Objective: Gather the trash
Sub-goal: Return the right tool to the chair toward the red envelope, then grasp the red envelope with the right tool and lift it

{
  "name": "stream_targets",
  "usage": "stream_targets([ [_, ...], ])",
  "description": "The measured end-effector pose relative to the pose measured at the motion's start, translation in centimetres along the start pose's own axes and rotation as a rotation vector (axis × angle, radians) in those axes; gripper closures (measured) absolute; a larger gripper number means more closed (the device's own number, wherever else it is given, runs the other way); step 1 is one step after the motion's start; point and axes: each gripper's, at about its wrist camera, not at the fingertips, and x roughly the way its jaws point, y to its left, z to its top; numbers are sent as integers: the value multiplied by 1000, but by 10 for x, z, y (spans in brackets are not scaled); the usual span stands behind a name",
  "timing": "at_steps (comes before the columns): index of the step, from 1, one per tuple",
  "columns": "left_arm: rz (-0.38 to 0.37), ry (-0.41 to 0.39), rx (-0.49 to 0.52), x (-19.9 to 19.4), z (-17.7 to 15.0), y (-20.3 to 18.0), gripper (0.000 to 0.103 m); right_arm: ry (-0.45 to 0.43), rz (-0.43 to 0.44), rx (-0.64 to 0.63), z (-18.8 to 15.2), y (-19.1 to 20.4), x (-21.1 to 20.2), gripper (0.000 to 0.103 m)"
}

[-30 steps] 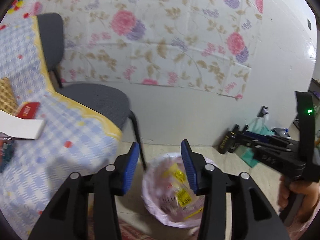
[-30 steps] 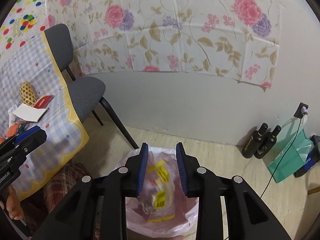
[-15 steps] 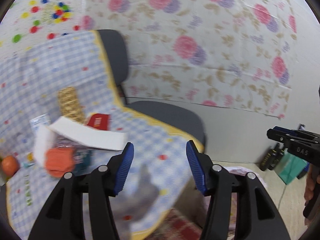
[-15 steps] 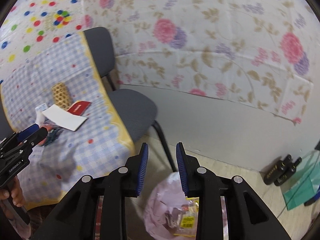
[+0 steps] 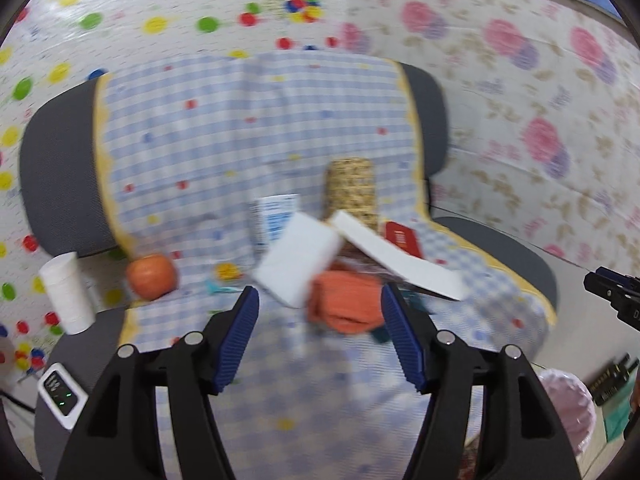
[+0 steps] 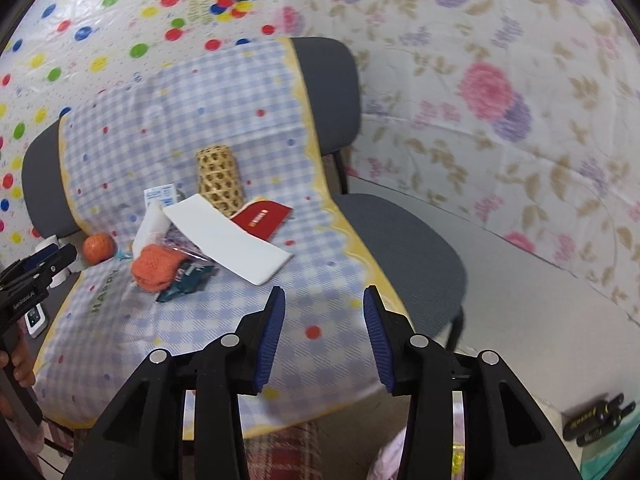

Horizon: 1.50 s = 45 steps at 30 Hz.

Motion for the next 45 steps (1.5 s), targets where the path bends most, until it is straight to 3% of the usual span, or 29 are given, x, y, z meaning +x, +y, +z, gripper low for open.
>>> stream_targets([
  [5,54,22,-23,12,0,26,39,22,54,-73,14,33,33,56],
  [9,71,59,-35,29,-2,39,37,90,87,-148,17,59,72,56],
  [18,86,126,-38,68,4,52,37,202,95,-259,11,89,145,56],
  [25,67,150,-42,92,7,50,37,227,75,-369,8,108,174,53],
  [31,43,172,-21,100,1,38,37,186,28,-475,10,124,191,53],
  [34,34,173,-8,97,-1,33,37,168,14,-512,13,127,193,67],
  [35,29,170,-2,95,-1,30,37,171,15,-512,14,126,193,80],
  [38,22,159,12,88,-1,26,37,146,17,-479,21,118,180,90],
  [42,2,141,19,80,2,21,37,88,74,-316,44,94,143,102],
  [45,-21,133,28,76,3,13,37,50,136,-144,59,67,113,102],
])
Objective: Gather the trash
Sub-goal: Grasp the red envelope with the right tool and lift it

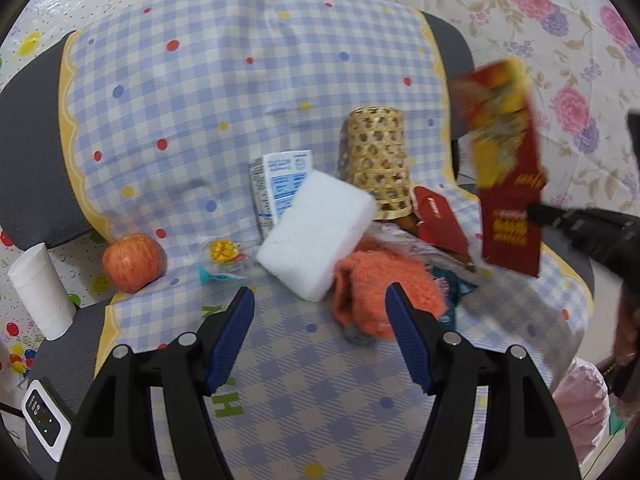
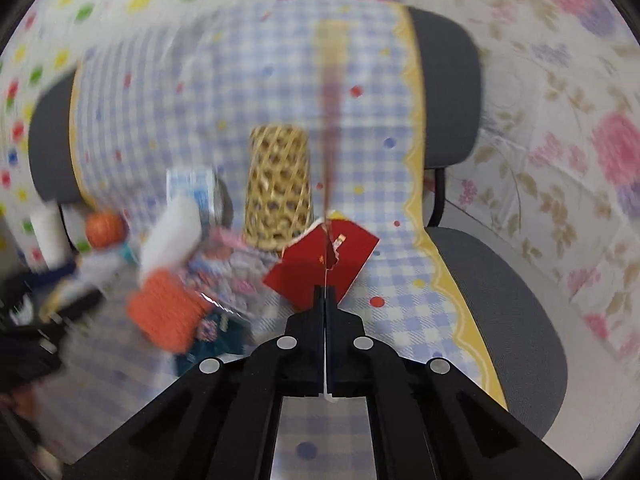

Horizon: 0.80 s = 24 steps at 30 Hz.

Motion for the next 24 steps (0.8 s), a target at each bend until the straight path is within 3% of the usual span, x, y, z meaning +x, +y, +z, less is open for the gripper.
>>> stream_targets([
  [5,-28,6,31,5,-1,-18,34,-26,1,59,-7,-13,-32,102],
  [14,-80,92,-63,42,4,-19,38,-5,-64,-10,-25,-10,-39,102],
  [24,-11,60,-83,45,15,4,40,11,-73,-27,-30,-9,-31,102],
])
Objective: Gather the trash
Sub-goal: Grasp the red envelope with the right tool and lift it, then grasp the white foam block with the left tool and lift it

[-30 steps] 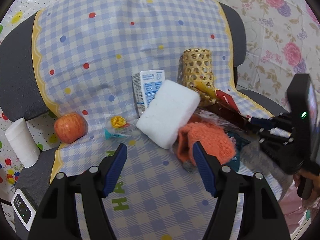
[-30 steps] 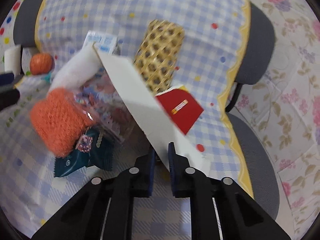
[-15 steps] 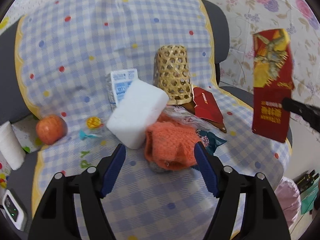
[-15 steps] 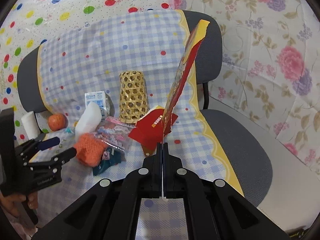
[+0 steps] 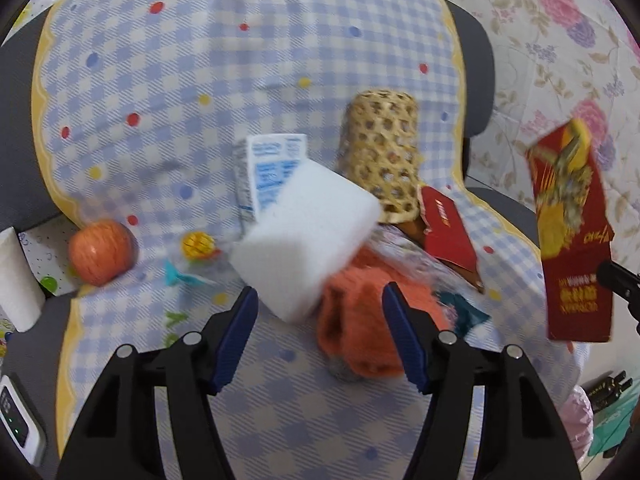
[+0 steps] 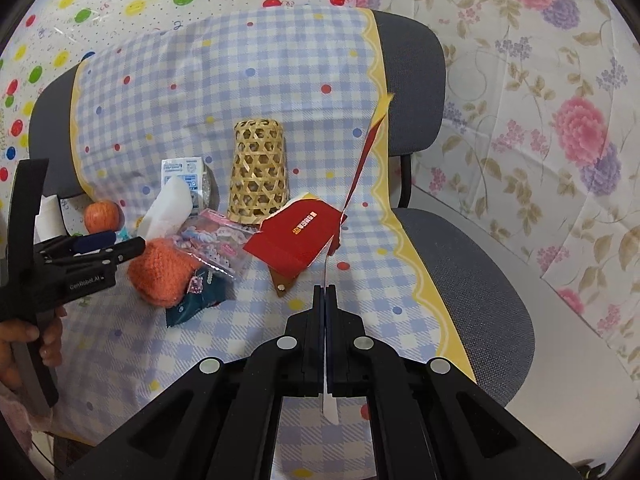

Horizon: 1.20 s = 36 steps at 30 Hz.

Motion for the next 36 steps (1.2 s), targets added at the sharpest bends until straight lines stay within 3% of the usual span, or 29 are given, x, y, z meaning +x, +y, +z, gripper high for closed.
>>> stream_targets([
  [9,59,17,44,28,7,9,35,7,37,21,10,4,18,102],
  [14,22,24,30,35,11,16,36,18,54,51,14,0,27,102],
  [16,9,32,32,37,12,19,45,21,55,56,14,-1,29,102],
  [19,-20,64,51,44,11,19,49,29,60,66,13,-3,32,102],
  [22,-12,79,90,48,11,13,61,38,57,75,11,-4,33,102],
  [24,-7,65,117,45,11,9,81,37,55,78,10,-5,32,102],
  [26,13,32,125,36,12,8,93,32,52,81,10,-5,30,102],
  [36,-25,-187,33,-65,36,32,97,-74,55,92,23,-6,-3,102],
])
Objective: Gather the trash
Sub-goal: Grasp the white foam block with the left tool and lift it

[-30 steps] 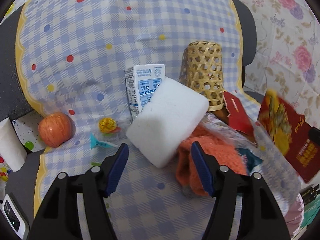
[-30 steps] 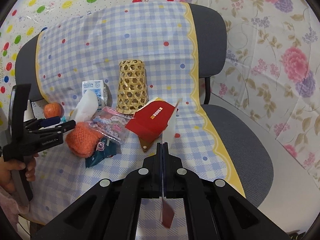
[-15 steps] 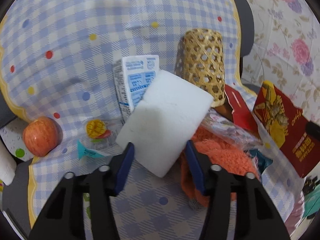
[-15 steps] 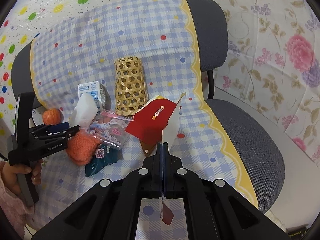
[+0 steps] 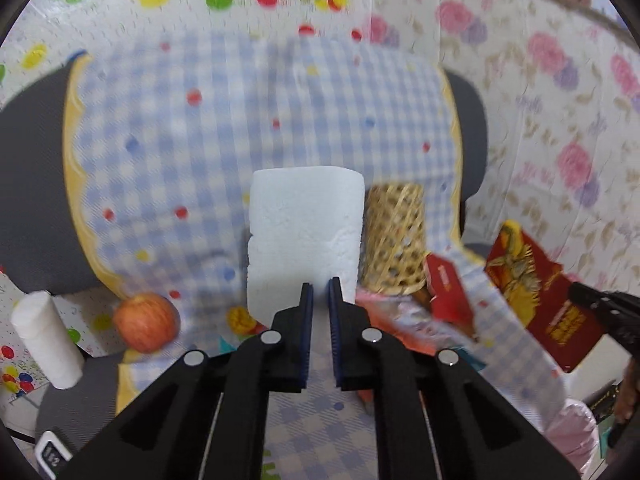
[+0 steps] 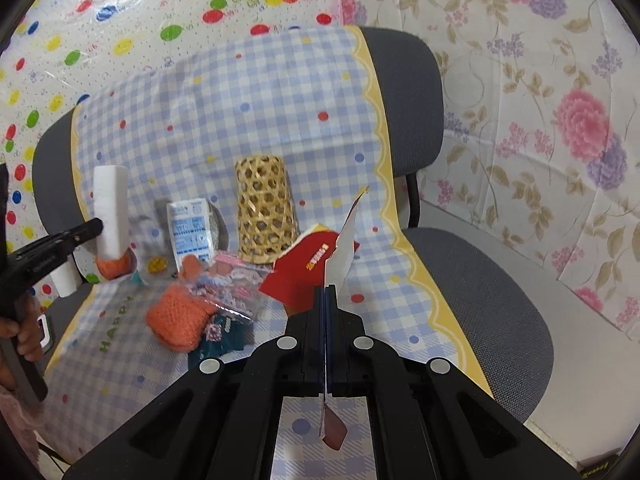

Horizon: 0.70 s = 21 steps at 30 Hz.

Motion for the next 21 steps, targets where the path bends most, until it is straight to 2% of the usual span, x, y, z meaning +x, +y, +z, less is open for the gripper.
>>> stream_targets([
  [4,-36,-21,10,-23,1,-15,97,-17,1,-2,-1,3,-13,102],
  [9,-119,-28,59,-39,-10,-55,97,-31,-15,-5,-9,2,-36,102],
  [21,-298,-1,162,-60,-45,-140,97,-62,-114,67,-46,-31,-103,102],
])
